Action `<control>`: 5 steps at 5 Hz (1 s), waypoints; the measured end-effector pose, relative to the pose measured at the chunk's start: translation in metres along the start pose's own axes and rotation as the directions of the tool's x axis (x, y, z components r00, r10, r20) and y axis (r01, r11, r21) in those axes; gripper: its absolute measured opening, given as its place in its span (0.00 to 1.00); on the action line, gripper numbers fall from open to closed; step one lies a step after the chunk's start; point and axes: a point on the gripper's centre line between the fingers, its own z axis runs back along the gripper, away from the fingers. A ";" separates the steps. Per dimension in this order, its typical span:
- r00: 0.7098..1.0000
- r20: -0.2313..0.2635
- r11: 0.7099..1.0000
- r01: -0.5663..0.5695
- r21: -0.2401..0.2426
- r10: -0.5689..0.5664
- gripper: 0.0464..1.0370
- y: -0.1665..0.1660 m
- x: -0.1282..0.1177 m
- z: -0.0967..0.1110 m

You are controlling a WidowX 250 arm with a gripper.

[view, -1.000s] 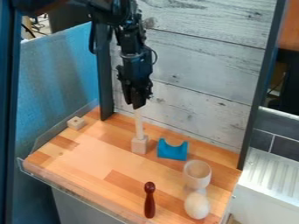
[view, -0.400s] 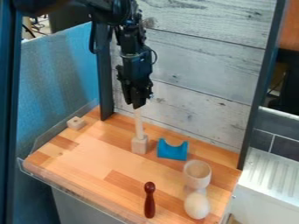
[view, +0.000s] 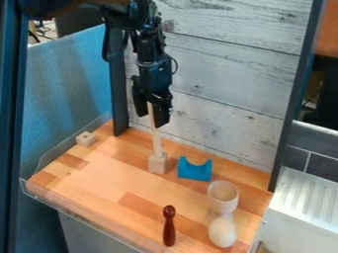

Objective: Put the cylindrical stick on top of the cube

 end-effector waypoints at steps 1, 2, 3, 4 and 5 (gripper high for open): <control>1.000 0.001 1.000 0.012 -0.003 -0.012 0.97 0.000 0.000 0.000; 1.000 0.003 1.000 0.017 -0.014 -0.017 0.96 -0.002 0.000 0.000; 1.000 0.001 0.999 0.013 -0.046 -0.013 0.96 -0.007 0.000 0.001; 1.000 0.010 0.998 0.016 -0.056 -0.015 0.96 -0.007 0.002 0.005; 1.000 0.013 0.998 0.014 -0.061 -0.013 0.96 -0.006 0.003 0.007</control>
